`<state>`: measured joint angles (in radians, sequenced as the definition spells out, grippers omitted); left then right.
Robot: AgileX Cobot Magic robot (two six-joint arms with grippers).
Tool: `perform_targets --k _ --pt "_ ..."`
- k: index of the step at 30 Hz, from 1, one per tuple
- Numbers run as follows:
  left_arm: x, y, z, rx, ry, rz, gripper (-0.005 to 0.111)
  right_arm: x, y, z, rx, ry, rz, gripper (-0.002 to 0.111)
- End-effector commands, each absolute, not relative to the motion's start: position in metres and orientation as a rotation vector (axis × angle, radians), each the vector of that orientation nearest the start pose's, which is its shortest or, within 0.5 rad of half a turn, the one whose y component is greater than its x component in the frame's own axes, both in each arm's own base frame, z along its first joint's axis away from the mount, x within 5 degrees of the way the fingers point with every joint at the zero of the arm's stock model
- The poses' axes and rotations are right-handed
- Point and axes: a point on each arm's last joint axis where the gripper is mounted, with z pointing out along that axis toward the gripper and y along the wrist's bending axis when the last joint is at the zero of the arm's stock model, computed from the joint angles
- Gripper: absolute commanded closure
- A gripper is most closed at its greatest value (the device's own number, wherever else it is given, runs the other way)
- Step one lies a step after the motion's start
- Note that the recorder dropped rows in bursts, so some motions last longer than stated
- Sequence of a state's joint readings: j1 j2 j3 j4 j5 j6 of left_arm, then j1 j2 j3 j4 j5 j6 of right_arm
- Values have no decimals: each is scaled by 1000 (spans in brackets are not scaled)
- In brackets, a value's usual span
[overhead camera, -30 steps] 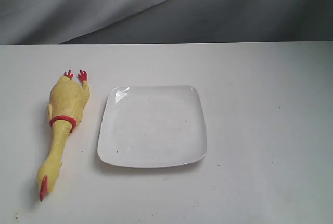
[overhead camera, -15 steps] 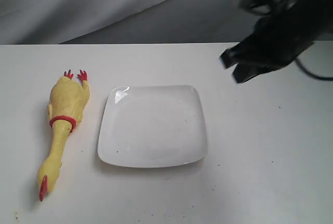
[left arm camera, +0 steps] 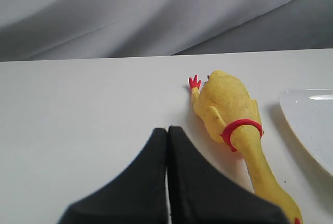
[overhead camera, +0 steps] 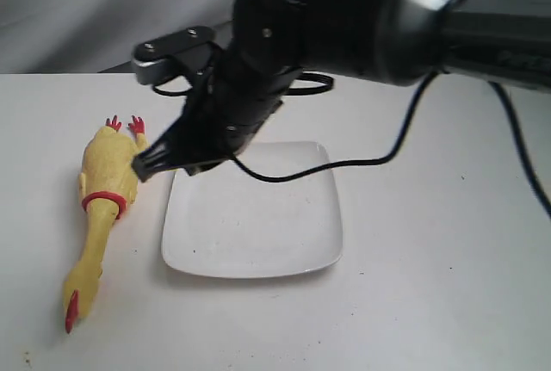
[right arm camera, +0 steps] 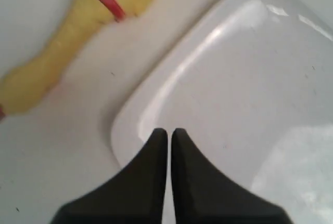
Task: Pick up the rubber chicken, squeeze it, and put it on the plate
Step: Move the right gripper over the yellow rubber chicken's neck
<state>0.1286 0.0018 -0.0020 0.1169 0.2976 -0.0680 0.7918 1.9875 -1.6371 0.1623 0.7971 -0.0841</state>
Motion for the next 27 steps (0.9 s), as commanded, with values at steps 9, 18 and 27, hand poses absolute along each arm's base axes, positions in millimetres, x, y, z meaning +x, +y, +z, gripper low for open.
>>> perform_targets --k 9,18,27 --pt "54 10 187 -98 1774 150 106 325 426 201 -1054 2566 547 53" --pt "54 10 187 -98 1774 150 106 323 442 147 -1073 2631 619 53" --pt "54 10 187 -98 1774 150 106 318 453 145 -1028 2597 712 53"
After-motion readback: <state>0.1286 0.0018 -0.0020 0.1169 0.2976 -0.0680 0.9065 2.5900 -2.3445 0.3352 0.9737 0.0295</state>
